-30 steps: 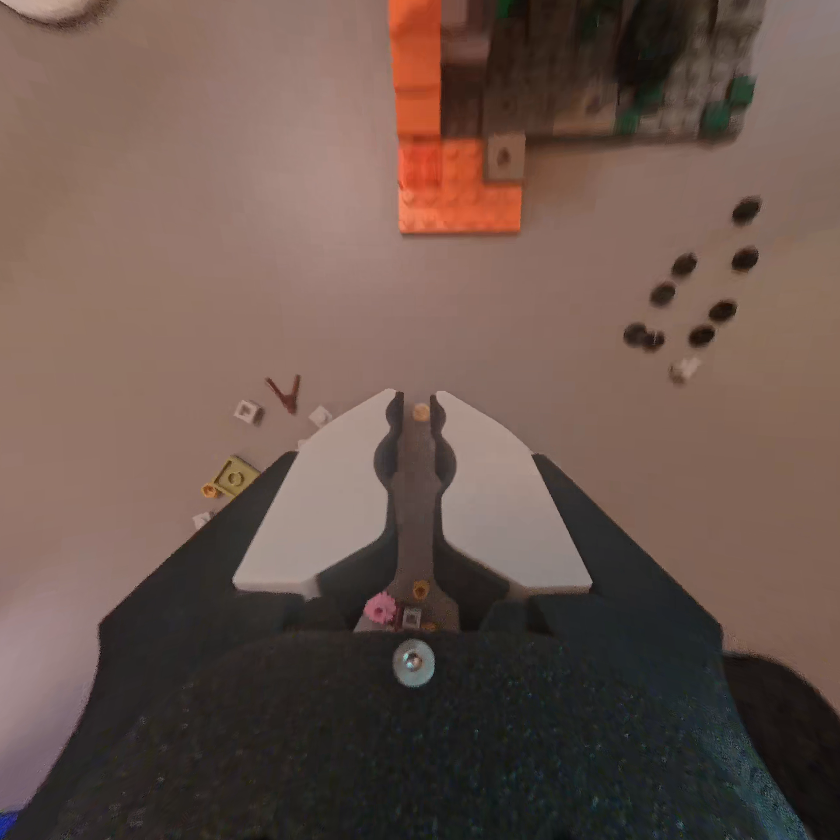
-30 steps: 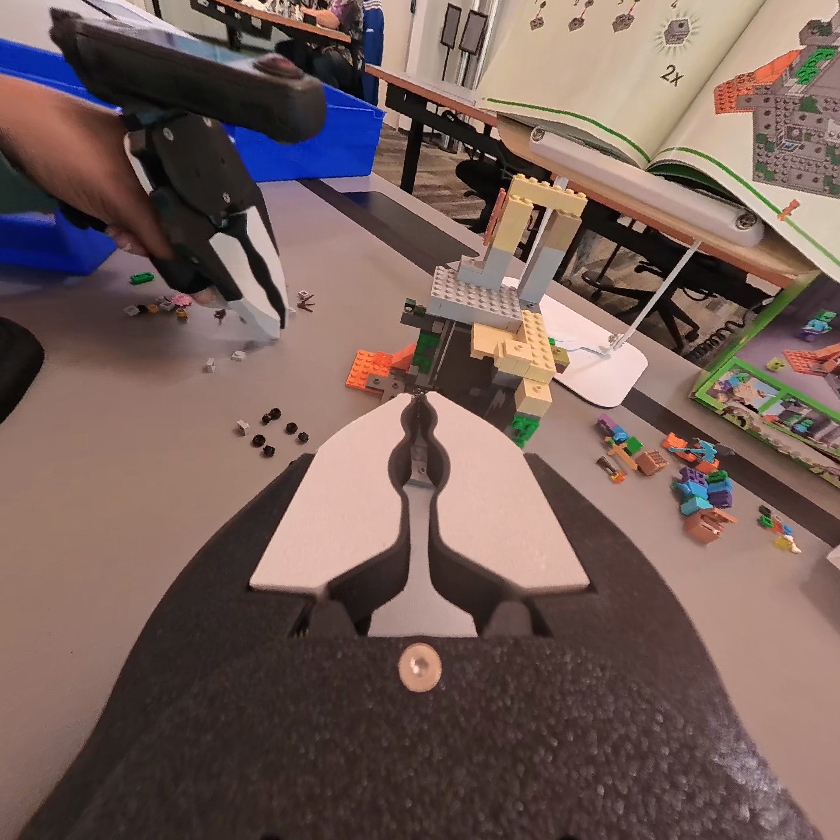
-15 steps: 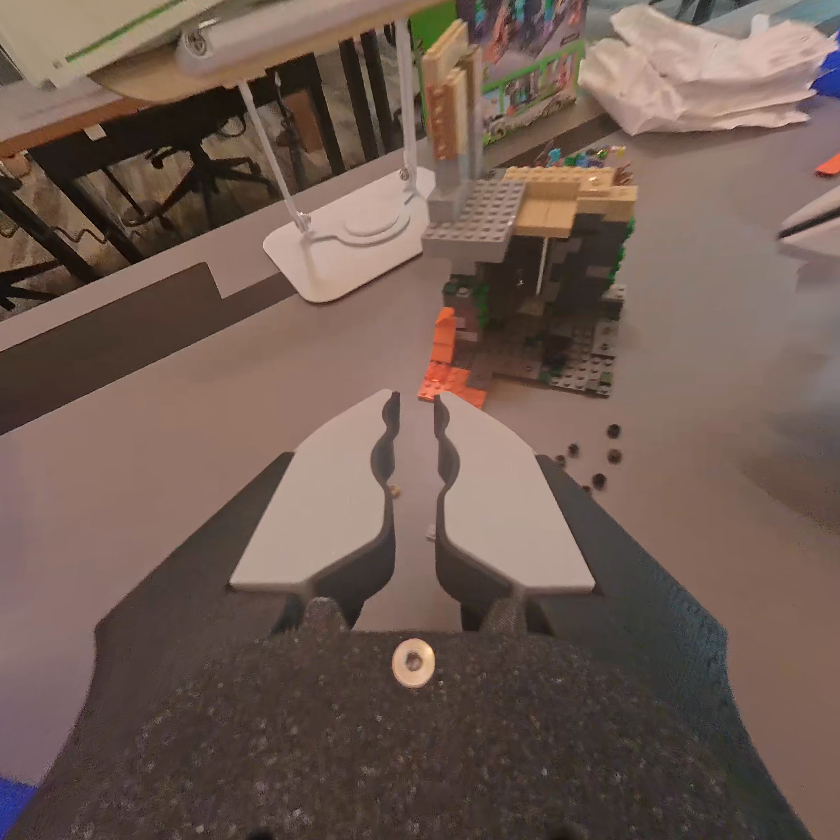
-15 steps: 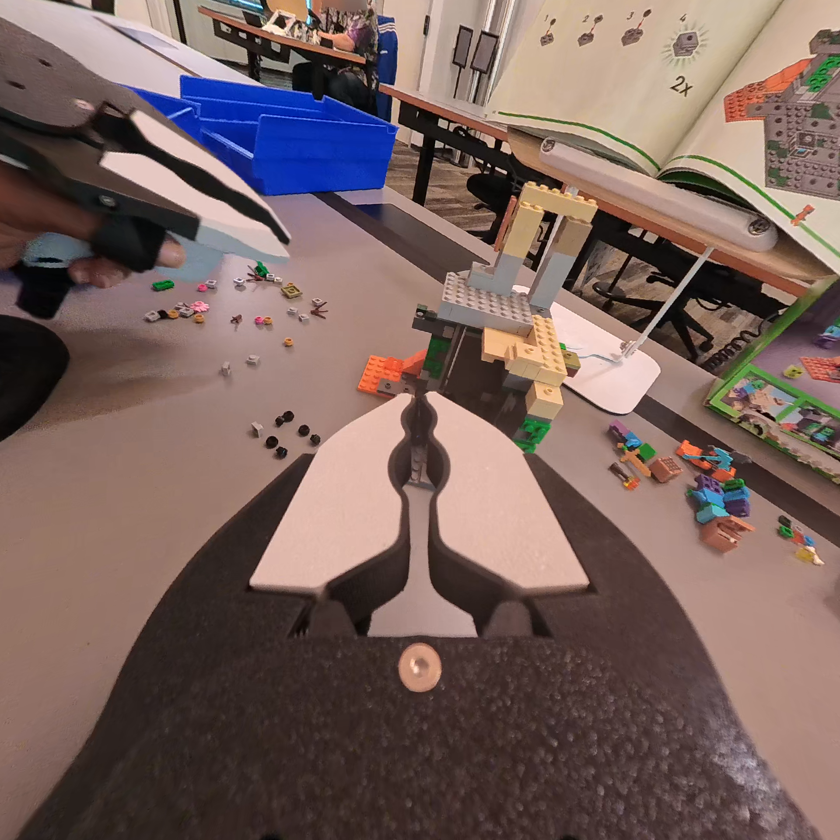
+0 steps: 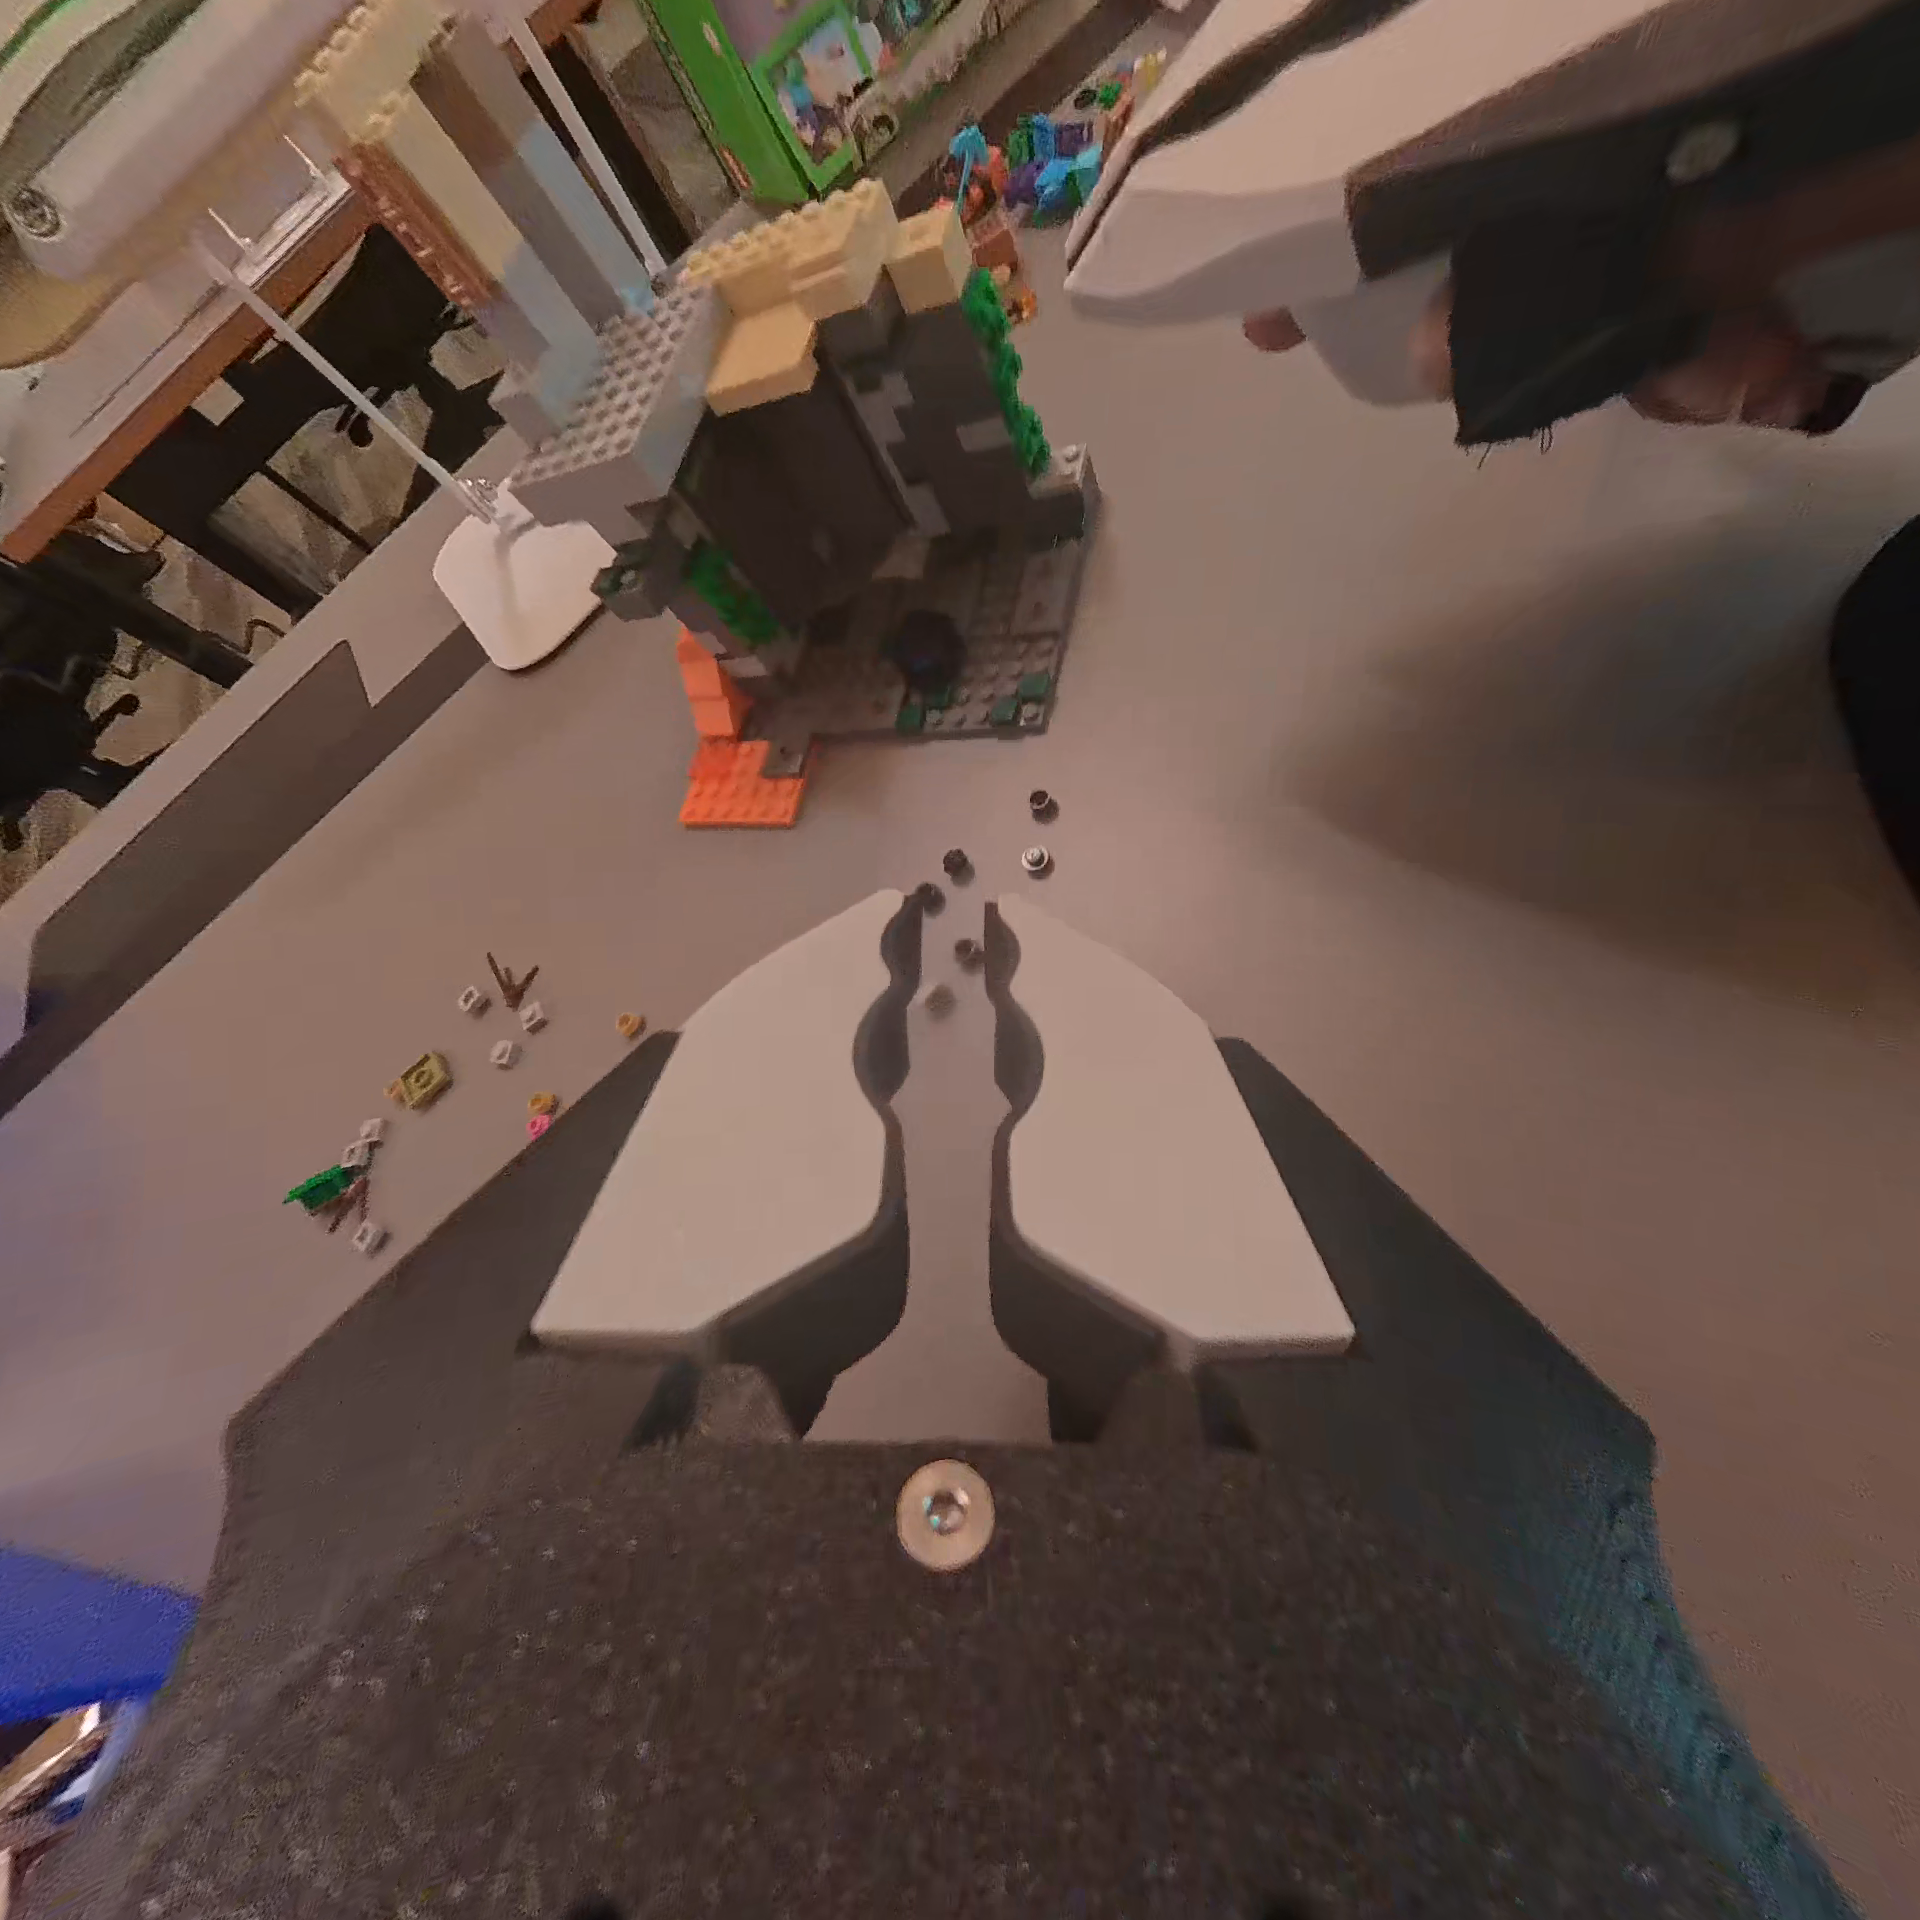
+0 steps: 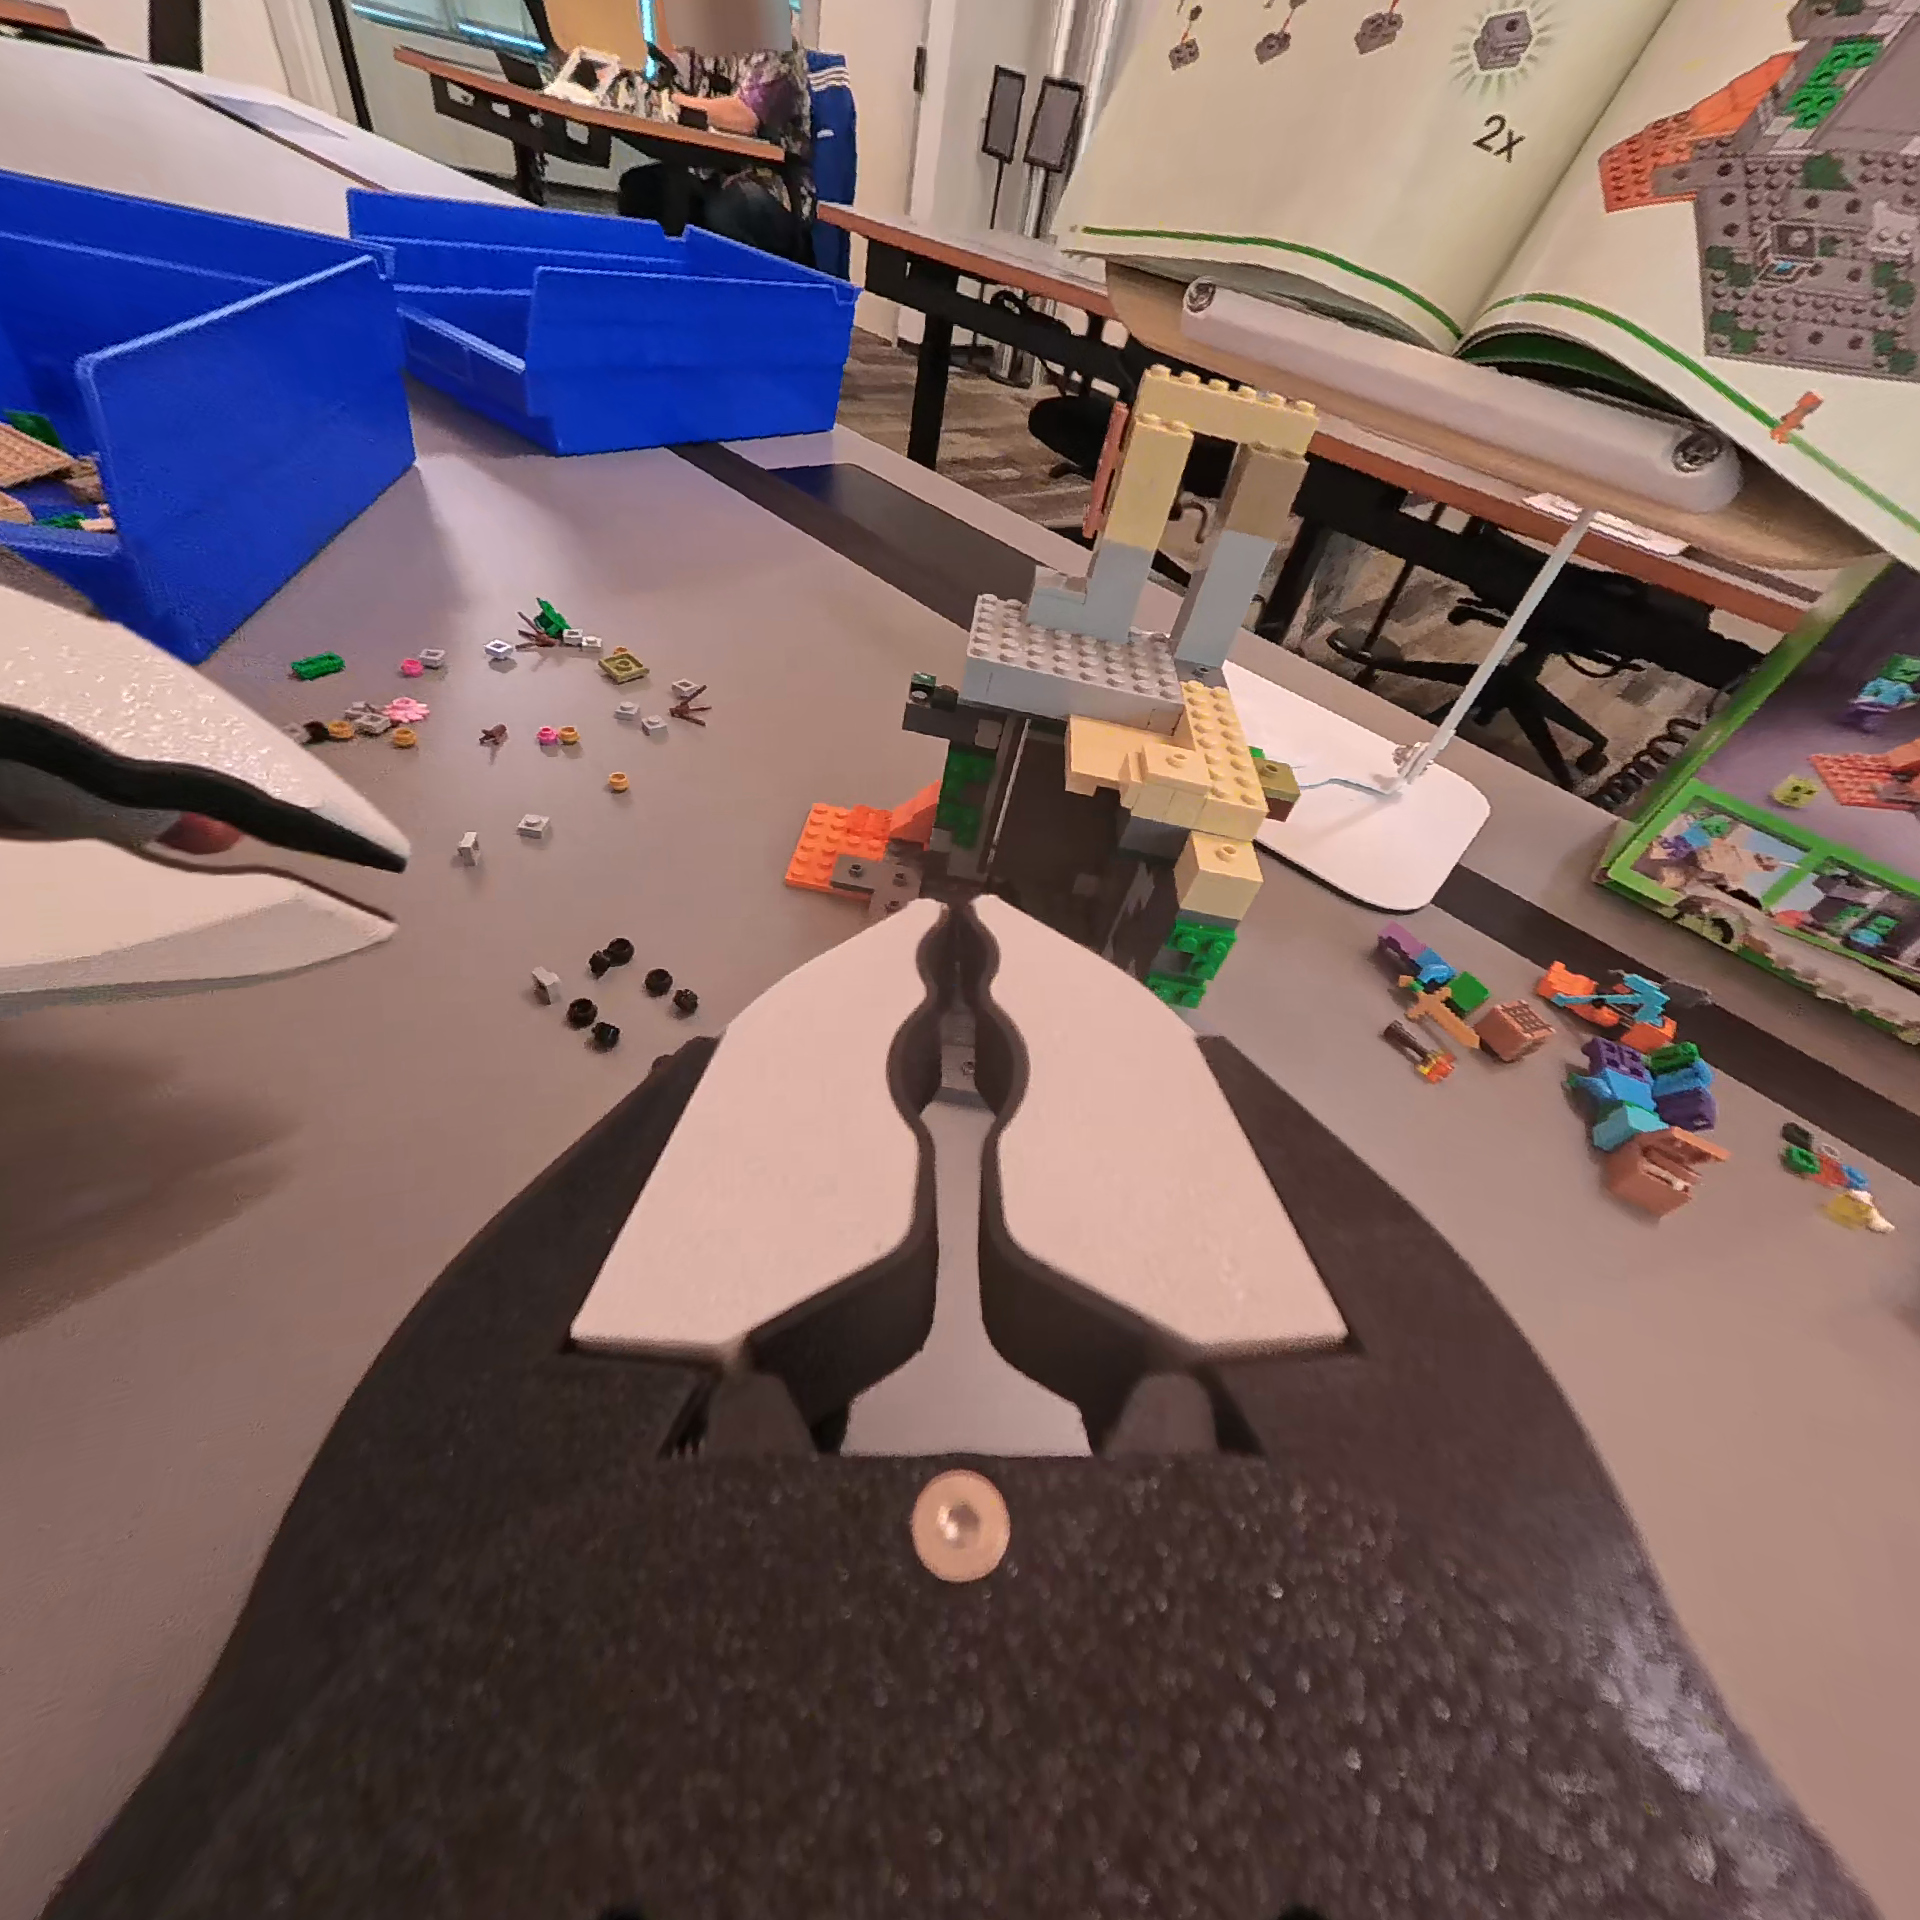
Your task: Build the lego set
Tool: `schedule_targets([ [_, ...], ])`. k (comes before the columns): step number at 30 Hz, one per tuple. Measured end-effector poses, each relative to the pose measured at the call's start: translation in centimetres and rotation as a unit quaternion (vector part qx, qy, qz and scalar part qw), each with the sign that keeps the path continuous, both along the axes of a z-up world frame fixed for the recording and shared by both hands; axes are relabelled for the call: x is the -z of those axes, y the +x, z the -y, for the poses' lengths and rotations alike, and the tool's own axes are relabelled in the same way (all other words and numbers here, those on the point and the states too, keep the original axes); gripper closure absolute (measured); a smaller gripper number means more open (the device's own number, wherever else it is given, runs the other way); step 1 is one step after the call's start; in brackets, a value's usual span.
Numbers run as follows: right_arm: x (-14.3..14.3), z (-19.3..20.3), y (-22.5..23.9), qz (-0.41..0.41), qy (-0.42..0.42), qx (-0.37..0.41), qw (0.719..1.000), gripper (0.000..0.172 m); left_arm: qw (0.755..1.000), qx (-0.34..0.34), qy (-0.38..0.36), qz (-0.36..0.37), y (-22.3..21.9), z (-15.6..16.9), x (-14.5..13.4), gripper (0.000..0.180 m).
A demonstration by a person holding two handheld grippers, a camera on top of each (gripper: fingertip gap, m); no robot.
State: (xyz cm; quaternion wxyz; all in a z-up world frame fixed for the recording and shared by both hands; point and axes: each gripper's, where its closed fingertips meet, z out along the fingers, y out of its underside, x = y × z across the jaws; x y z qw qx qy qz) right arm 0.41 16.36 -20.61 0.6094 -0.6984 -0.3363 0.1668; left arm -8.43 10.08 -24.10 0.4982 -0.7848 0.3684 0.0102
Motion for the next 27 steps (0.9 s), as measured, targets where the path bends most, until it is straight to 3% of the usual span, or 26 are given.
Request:
schedule_targets([
  [4,0.4,-0.1,0.1,0.0,-0.007,0.006,1.0,0.172,0.999,-0.017,-0.026,-0.02,-2.8,-0.5,0.1,0.165],
  [13,0.5,0.2,-0.4,0.005,-0.008,-0.006,1.0,0.172,0.975,-0.117,-0.191,-0.006,-16.5,-2.3,2.1,0.158],
  [17,0.5,0.2,-0.3,0.003,-0.011,-0.006,1.0,0.172,0.964,-0.113,-0.24,0.028,-17.4,-0.6,4.0,0.152],
  [27,0.3,0.7,-0.8,0.004,-0.008,-0.011,1.0,0.172,0.957,-0.146,-0.234,0.092,-18.0,-1.1,6.2,0.155],
])
